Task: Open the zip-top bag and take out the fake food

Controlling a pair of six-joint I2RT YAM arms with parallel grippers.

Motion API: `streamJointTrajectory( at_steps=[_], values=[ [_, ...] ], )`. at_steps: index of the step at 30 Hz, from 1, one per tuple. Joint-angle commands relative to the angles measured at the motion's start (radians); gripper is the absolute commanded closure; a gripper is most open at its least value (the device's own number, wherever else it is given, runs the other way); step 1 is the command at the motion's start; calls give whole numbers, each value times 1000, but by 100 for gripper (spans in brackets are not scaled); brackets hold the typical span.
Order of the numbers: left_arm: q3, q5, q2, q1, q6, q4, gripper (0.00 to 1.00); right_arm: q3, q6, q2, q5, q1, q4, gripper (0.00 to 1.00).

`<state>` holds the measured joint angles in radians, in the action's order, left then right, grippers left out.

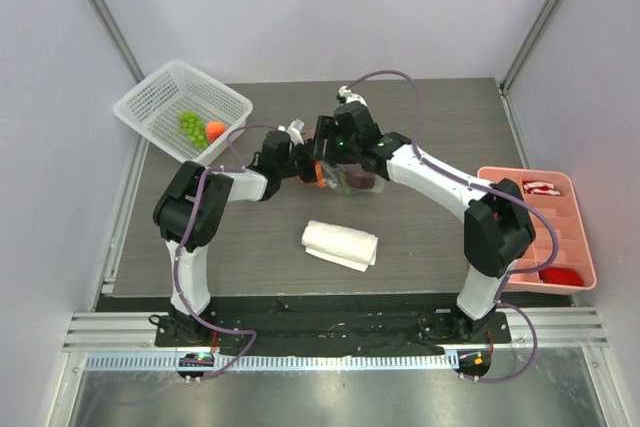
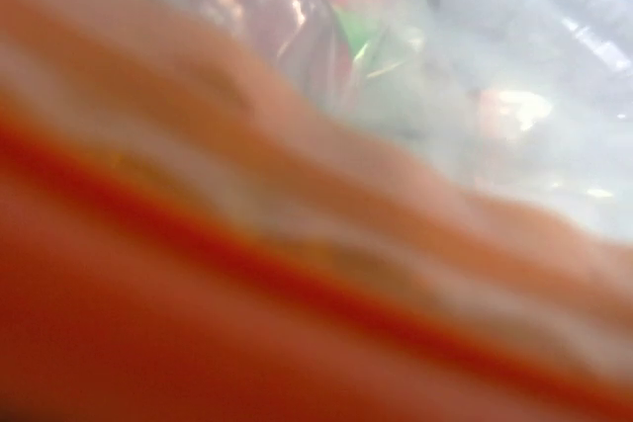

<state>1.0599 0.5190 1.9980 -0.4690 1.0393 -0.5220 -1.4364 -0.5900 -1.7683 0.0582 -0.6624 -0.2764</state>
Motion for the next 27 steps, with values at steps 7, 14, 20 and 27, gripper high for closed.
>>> streamJointTrajectory(
  at_steps=[7,14,20,27],
  values=[
    [17,70,-51,7,-33,74,72,287,-10,378,-63,183,-20,19],
    [17,87,-64,7,-18,73,67,281,44,426,17,256,-92,17],
    [-9,96,-97,7,8,39,59,283,80,342,104,366,-43,39],
    [-14,150,-68,7,128,-85,37,283,110,150,77,428,49,75]
  ],
)
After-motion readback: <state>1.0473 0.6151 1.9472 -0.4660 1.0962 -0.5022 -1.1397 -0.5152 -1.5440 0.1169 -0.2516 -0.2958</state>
